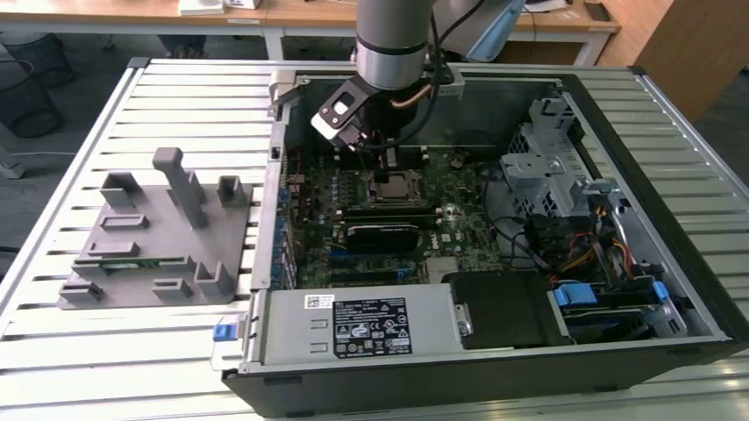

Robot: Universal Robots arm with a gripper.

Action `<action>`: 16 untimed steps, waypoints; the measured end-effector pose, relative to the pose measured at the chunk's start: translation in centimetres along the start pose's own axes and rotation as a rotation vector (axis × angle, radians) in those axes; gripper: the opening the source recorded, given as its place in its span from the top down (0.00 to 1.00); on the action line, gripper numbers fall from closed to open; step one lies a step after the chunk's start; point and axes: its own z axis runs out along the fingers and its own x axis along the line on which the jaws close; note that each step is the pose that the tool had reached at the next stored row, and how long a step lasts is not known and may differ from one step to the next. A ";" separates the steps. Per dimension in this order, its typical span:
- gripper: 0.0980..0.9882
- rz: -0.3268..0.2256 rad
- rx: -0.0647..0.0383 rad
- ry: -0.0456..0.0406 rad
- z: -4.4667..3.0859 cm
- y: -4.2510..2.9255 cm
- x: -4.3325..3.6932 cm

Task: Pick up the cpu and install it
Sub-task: 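Close the cpu cover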

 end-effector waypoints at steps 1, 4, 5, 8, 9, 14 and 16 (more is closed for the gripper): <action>0.99 0.000 0.000 0.0001 0.11 0.00 0.02; 0.99 0.000 0.000 0.0000 0.39 -0.04 0.12; 0.99 0.000 0.000 0.0000 0.48 -0.05 0.15; 0.99 -0.001 0.000 0.0000 0.75 -0.10 0.19; 0.99 -0.001 0.000 0.0000 0.84 -0.10 0.19; 0.99 -0.001 0.000 0.0000 1.32 -0.11 0.19; 0.99 -0.001 0.000 0.0001 1.49 -0.11 0.19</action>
